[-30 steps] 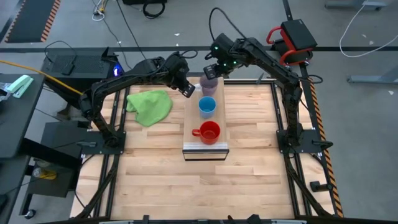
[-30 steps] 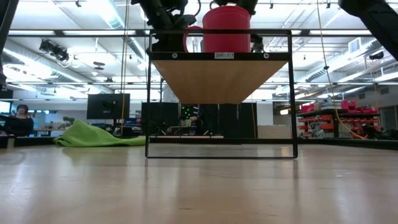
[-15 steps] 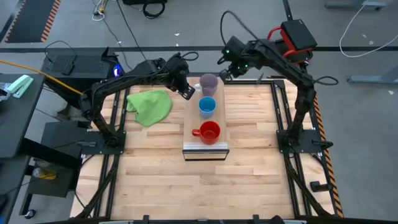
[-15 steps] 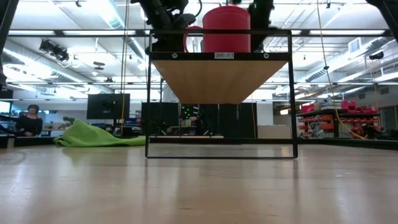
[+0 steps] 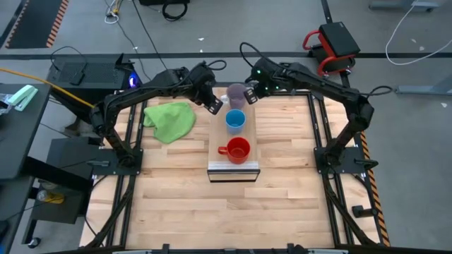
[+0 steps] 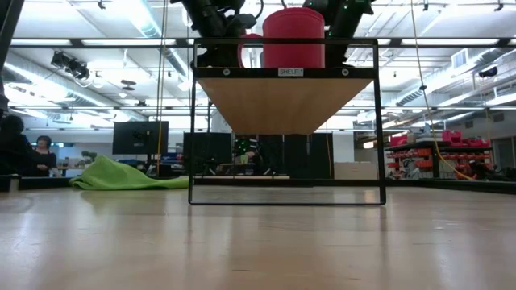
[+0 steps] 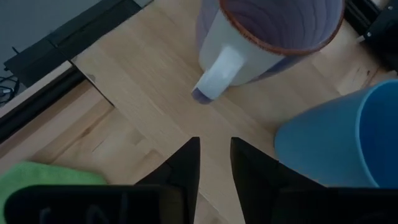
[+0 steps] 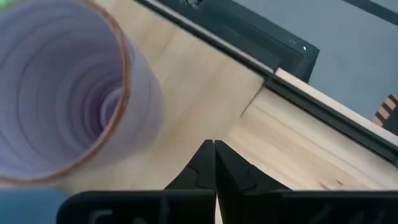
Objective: Stack small to large cups/mugs on shelf
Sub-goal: Put the violet mug on the shelf, then adjust the red mug on the shelf
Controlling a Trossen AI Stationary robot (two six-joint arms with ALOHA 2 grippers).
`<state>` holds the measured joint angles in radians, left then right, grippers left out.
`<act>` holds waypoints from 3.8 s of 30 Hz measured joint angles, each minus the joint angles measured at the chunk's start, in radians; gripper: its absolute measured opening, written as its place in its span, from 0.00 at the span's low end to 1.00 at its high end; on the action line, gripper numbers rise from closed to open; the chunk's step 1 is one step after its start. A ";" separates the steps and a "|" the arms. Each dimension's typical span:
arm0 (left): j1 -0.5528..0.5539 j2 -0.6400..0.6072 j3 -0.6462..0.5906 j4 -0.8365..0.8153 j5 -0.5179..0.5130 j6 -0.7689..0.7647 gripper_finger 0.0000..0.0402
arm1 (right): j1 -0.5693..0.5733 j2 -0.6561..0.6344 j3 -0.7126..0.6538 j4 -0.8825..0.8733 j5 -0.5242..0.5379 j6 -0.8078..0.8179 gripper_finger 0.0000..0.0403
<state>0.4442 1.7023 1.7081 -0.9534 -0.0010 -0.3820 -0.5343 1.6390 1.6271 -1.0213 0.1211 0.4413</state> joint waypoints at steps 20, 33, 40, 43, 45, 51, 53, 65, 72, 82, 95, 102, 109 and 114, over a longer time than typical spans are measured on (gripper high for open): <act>-0.022 0.085 -0.001 0.039 0.020 -0.021 0.24 | 0.046 0.048 0.005 0.094 -0.028 0.019 0.00; 0.007 0.085 -0.001 0.052 -0.004 -0.018 0.22 | 0.060 0.048 0.005 0.104 -0.029 0.031 0.00; 0.007 0.085 -0.001 0.045 -0.005 -0.017 0.21 | 0.059 0.048 0.005 0.104 -0.029 0.032 0.00; 0.007 0.085 -0.001 0.044 -0.005 -0.017 0.21 | 0.059 0.048 0.005 0.103 -0.029 0.032 0.00; 0.007 0.085 -0.001 0.038 -0.005 -0.017 0.21 | 0.059 0.048 0.005 0.097 -0.029 0.032 0.00; 0.005 0.070 0.000 -0.035 -0.005 -0.016 0.20 | 0.046 0.034 0.004 0.017 -0.015 0.030 0.00; 0.005 0.055 0.000 -0.064 -0.005 -0.015 0.20 | 0.042 0.013 0.004 -0.028 0.004 0.029 0.00; -0.071 -0.141 0.000 -0.283 -0.170 -0.040 0.19 | 0.273 -0.270 -0.109 -0.089 0.090 0.119 0.00; -0.221 -0.160 0.001 -0.332 -0.236 -0.106 0.16 | 0.492 -0.495 -0.574 0.382 0.129 0.348 0.00; -0.366 -0.127 -0.133 -0.327 -0.289 -0.240 0.13 | 0.650 -0.466 -0.708 0.525 0.190 0.456 0.00; -0.393 -0.127 -0.289 -0.202 -0.253 -0.341 0.10 | 0.682 -0.393 -0.705 0.604 0.185 0.471 0.00; -0.392 -0.127 -0.289 -0.193 -0.253 -0.334 0.10 | 0.681 -0.393 -0.705 0.617 0.185 0.462 0.00; -0.390 -0.127 -0.289 -0.173 -0.253 -0.328 0.09 | 0.681 -0.393 -0.704 0.658 0.183 0.449 0.00; -0.391 -0.127 -0.289 -0.172 -0.253 -0.328 0.07 | 0.681 -0.384 -0.704 0.665 0.171 0.446 0.00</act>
<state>0.0536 1.5749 1.4193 -1.1257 -0.2537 -0.7105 0.1463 1.2555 0.9226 -0.3559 0.2924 0.8871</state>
